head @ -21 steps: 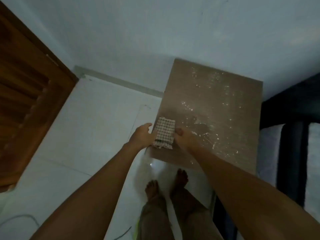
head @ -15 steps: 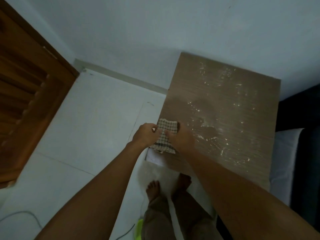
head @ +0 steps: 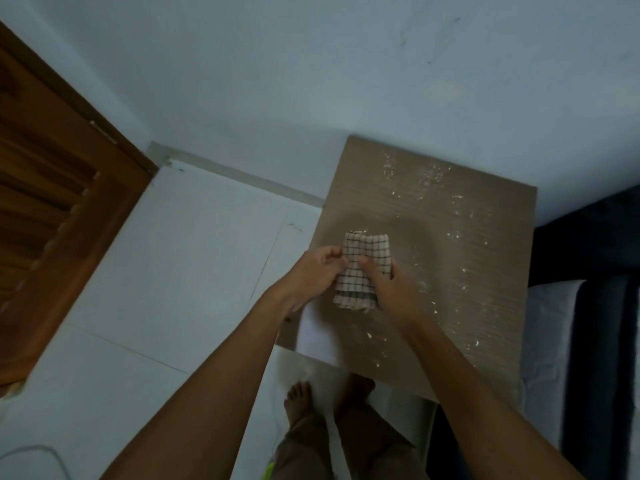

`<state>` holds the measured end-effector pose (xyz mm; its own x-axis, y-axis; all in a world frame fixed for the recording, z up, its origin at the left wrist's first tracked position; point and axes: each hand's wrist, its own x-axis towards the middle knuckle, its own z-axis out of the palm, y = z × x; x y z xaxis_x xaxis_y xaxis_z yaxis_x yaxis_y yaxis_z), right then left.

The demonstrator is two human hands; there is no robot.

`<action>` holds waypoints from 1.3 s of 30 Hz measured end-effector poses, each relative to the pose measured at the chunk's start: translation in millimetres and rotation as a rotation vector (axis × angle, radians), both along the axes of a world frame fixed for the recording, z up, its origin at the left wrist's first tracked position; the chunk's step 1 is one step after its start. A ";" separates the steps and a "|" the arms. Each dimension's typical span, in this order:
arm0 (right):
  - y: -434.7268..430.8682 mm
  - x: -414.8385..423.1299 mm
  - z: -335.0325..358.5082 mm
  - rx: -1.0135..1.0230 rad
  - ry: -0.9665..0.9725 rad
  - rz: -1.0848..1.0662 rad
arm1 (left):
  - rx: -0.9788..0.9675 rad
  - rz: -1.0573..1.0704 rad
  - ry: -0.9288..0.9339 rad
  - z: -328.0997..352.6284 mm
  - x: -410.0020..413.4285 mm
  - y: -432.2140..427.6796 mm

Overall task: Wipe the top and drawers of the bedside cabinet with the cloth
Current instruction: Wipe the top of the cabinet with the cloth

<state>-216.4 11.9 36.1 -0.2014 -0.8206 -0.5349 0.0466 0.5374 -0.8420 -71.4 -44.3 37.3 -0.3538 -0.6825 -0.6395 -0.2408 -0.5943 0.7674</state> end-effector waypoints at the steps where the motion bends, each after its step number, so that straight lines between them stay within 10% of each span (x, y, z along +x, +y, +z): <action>1: -0.3 -5.9 6.4 -0.004 -0.003 -0.010 | -0.018 -0.011 0.000 5.2 -7.5 -1.7; 10: -38.4 -95.4 0.4 -0.075 0.350 -0.076 | -0.341 0.003 -0.453 -14.3 -29.0 -54.4; 21: -237.7 -148.8 -41.2 -0.569 1.286 0.654 | -0.402 -0.080 -0.667 -90.8 -32.9 -106.2; 39: -230.5 -126.1 -141.0 -0.473 0.980 0.672 | -0.091 0.226 -0.286 -120.7 -10.6 -123.5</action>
<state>-342.5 -218.6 -104.9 0.1827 -0.9828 -0.0285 -0.8625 -0.1463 -0.4844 -82.0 -167.8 -83.4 -0.0032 -0.7818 -0.6236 -0.3237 -0.5892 0.7403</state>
